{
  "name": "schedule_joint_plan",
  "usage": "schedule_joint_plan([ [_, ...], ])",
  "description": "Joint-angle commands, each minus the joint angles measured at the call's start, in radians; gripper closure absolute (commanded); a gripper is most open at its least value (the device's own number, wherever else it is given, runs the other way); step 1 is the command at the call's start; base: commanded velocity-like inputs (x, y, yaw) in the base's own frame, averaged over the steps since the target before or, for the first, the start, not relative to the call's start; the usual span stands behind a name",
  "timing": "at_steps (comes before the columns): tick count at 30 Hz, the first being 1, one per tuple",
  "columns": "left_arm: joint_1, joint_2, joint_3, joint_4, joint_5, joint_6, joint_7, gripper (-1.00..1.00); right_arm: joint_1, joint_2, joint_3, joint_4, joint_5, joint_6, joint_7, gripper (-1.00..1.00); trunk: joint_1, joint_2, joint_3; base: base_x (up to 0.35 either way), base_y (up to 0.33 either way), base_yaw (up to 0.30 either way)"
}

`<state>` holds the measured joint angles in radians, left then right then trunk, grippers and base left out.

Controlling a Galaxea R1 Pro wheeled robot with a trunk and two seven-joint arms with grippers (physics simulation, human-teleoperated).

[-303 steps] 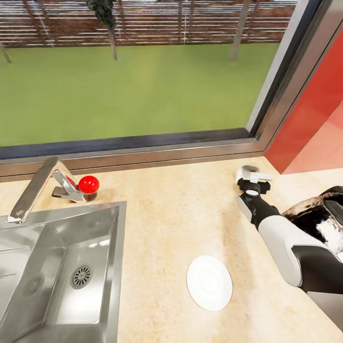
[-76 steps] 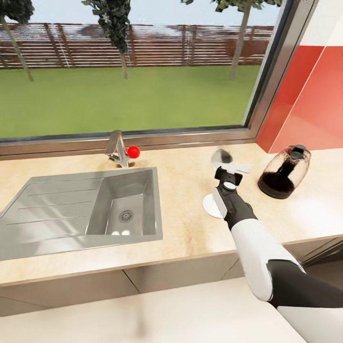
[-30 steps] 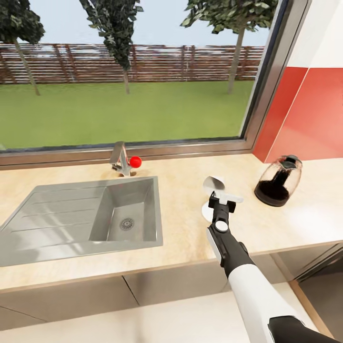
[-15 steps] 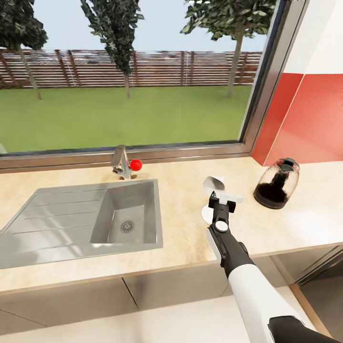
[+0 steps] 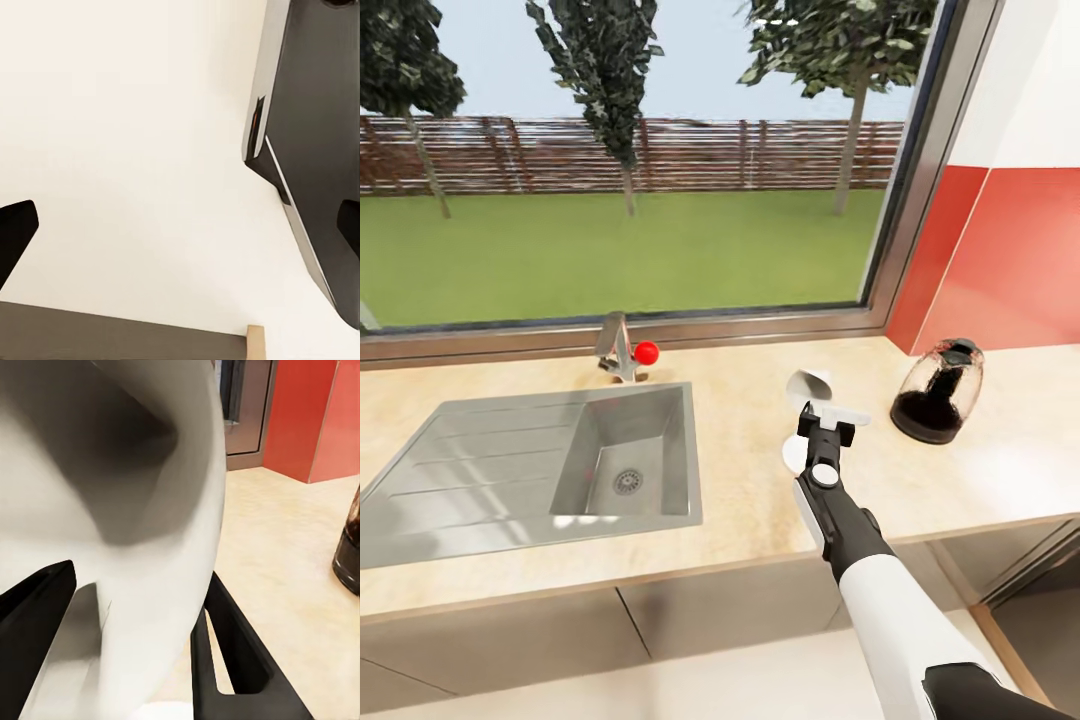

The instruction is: Set up a coffee station on the kitchen countertop: keep the coffee maker on the countertop, move the bottle of coffee from the kitchen shelf to the counter next to the coffee maker, place a paper coffee filter on top of the coffee maker, put the saucer next to the coffee maker with the coffee cup on the saucer, and place the electric kettle next to the coffee maker.

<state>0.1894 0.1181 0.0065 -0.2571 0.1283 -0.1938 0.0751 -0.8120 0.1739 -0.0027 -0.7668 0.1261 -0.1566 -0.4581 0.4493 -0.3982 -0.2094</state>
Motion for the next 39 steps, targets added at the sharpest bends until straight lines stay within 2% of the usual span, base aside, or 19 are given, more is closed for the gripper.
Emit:
schedule_joint_plan([
  [1,0.001,-0.001,0.0,-0.002,0.008,-0.001,0.0,-1.0,-0.001,0.001,0.0,0.002,0.009,0.001,-0.005,1.0,0.001,-0.002,0.0,0.0,0.0,0.0],
  [24,0.001,0.0,-0.001,-0.005,0.008,-0.002,0.0,-1.0,-0.001,0.001,0.001,0.01,0.009,0.002,-0.004,1.0,0.001,-0.002,0.036,0.0,0.0,0.0],
  [34,-0.001,0.0,-0.003,-0.013,0.005,-0.004,0.0,-1.0,0.004,0.0,0.003,0.052,0.013,0.0,-0.005,1.0,0.001,-0.002,0.052,0.0,0.0,0.0],
  [36,-0.001,-0.001,-0.003,-0.015,0.006,-0.005,0.0,-1.0,0.041,-0.004,0.001,0.045,0.013,-0.004,-0.01,1.0,0.001,-0.002,0.055,0.0,0.0,0.0],
  [37,-0.006,-0.003,-0.003,-0.016,0.006,-0.025,0.0,-1.0,0.077,-0.029,0.0,0.04,0.013,-0.046,-0.036,1.0,0.001,-0.002,0.056,0.0,0.0,0.0],
  [39,-0.008,-0.006,-0.002,-0.014,0.007,-0.049,0.0,-1.0,0.094,-0.044,0.0,0.04,0.013,-0.089,-0.065,1.0,0.001,-0.002,0.059,0.0,0.0,0.0],
])
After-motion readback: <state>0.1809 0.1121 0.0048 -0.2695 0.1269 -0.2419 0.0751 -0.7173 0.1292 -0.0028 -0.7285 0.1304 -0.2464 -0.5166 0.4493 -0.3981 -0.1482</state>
